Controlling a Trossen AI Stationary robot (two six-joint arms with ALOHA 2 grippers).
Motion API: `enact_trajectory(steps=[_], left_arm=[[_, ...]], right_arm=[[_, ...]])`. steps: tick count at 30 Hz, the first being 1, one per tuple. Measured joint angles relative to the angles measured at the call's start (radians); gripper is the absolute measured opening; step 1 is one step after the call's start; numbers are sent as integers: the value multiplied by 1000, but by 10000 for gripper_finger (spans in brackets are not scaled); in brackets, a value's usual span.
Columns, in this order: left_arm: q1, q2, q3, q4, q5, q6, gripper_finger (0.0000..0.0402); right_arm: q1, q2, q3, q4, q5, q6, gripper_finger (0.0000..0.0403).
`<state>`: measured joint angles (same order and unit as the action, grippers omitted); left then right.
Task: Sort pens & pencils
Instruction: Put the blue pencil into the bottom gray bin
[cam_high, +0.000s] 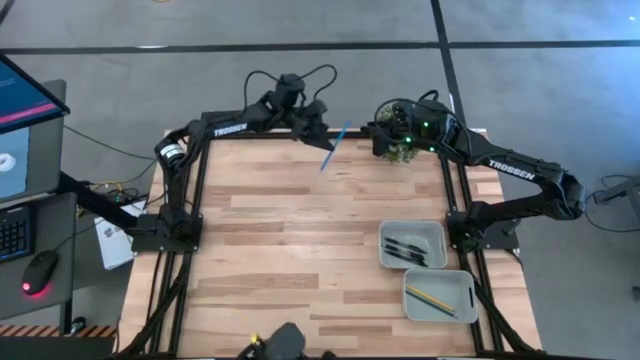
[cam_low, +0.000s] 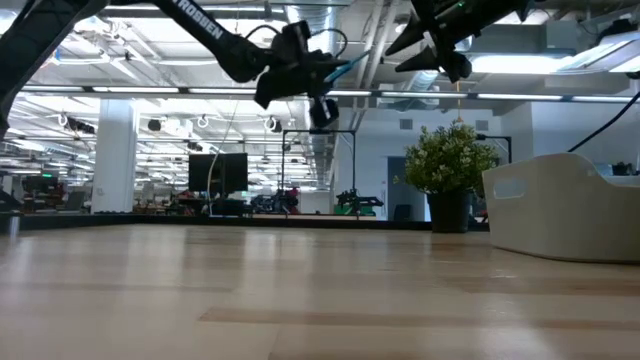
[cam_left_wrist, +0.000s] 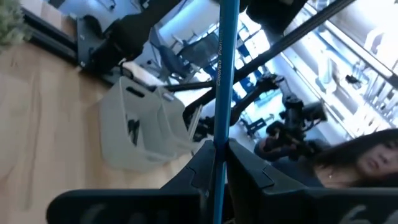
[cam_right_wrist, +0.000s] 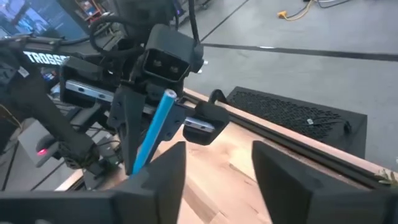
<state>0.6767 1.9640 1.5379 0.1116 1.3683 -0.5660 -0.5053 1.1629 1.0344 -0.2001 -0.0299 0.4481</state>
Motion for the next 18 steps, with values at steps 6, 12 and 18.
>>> enact_trajectory(steps=[6,12,18], left_arm=[[-23,-1,0,182,-66,-196,16],[-20,-1,0,194,-113,-215,16],[-22,-1,0,195,-130,-172,16]], right_arm=[[0,0,0,11,1,0,246],[0,0,0,50,1,0,249],[28,0,0,143,0,19,249]])
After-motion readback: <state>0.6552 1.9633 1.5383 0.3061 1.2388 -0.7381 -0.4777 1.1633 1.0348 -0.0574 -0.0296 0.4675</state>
